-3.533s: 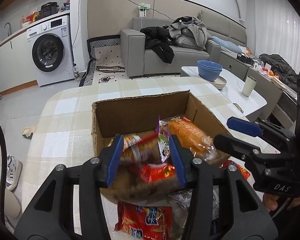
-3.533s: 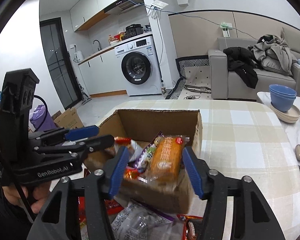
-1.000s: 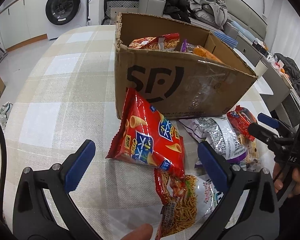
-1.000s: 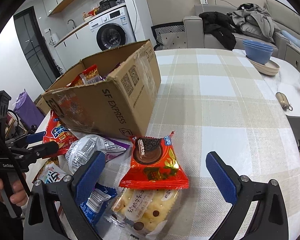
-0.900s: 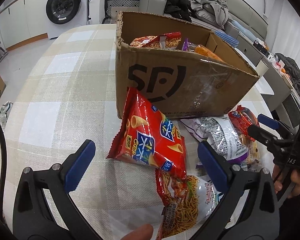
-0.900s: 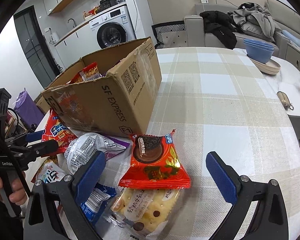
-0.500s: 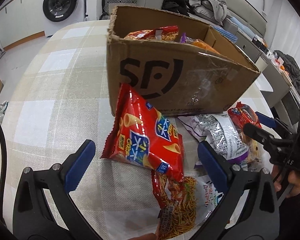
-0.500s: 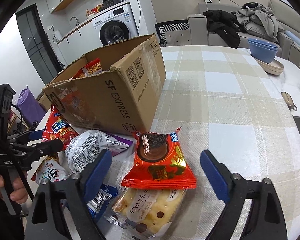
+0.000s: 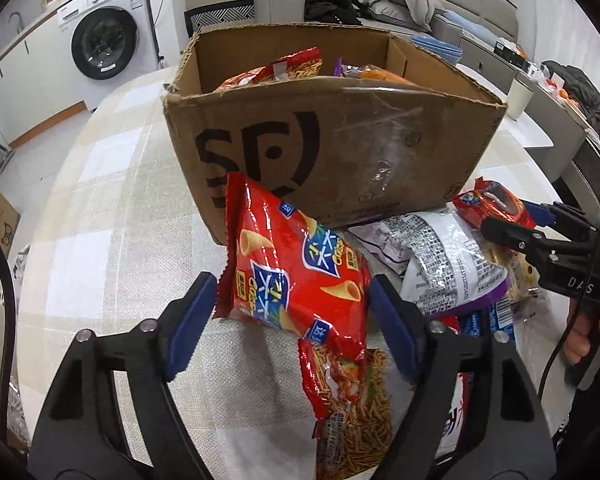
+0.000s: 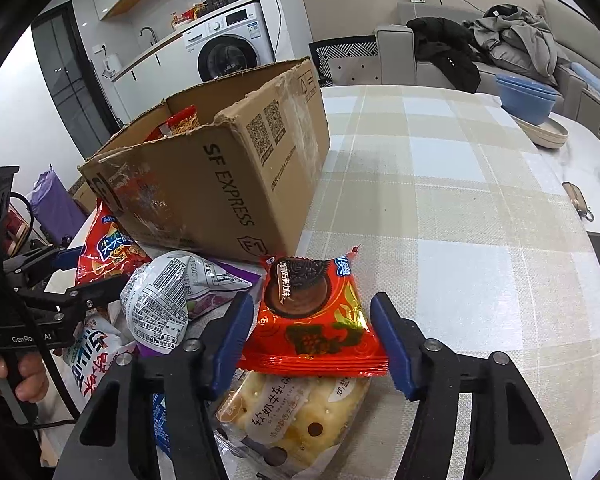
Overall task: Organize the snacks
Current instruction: 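Close the left gripper on the red chip bag while the right gripper closes on another red Oreo pack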
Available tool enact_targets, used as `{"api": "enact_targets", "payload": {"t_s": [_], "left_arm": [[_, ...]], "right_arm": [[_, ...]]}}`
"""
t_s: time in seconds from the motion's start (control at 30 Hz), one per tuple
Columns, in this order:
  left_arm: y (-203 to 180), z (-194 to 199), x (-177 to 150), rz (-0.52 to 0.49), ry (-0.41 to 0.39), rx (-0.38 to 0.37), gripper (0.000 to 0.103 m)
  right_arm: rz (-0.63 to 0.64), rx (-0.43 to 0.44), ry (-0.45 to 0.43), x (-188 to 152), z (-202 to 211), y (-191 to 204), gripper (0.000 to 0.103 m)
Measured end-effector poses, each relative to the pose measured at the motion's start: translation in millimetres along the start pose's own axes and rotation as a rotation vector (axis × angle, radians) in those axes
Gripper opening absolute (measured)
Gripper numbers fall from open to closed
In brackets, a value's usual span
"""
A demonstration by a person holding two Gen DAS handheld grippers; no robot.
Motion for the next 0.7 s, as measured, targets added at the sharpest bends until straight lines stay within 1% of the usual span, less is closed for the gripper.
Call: {"api": "enact_targets", "payload": {"t_s": [0.07,0.1,0.2,0.23,0.27,0.3,0.53,0.7], "left_arm": [[-1,1,0,-0.002,-0.008,-0.007,0.064],[-2,1,-1,-0.002,-0.009,-0.013,0.055],[-1,1,-1,0.010,-0.017,-0.016,0.051],[1,1,-1,0.012,-0.020,-0.019,0.048],[2,2,-1,0.015,-0.022,-0.022,0.047],[4,4,-3,0.020,-0.027,-0.027,0.046],[10,15,-5,0.030,-0.054,-0.038,0.040],[16,32,-11,0.031,-0.077,-0.044,0.039]], "right_arm": [[0.005,-0.001,-0.008,1,2,0,0.057],[0.007,0.000,-0.014,1,3,1,0.055],[0.015,0.001,-0.024,2,7,1,0.054],[0.021,0.002,-0.024,2,7,2,0.054],[0.026,0.001,-0.028,3,8,2,0.048],[0.025,0.005,-0.029,3,9,3,0.046],[0.026,0.004,-0.037,5,11,1,0.046],[0.024,0.008,-0.048,8,13,1,0.046]]}}
Point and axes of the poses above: each gripper's, at about its wrist camera, not at the fingertips, and z roughly against the way its jaws point, y to its left, x to its top, the point moved 10 cm from there along -z, roughly the way its jaws point, and after that the axes turned 6 degrees about z, right-handed, at the moved point
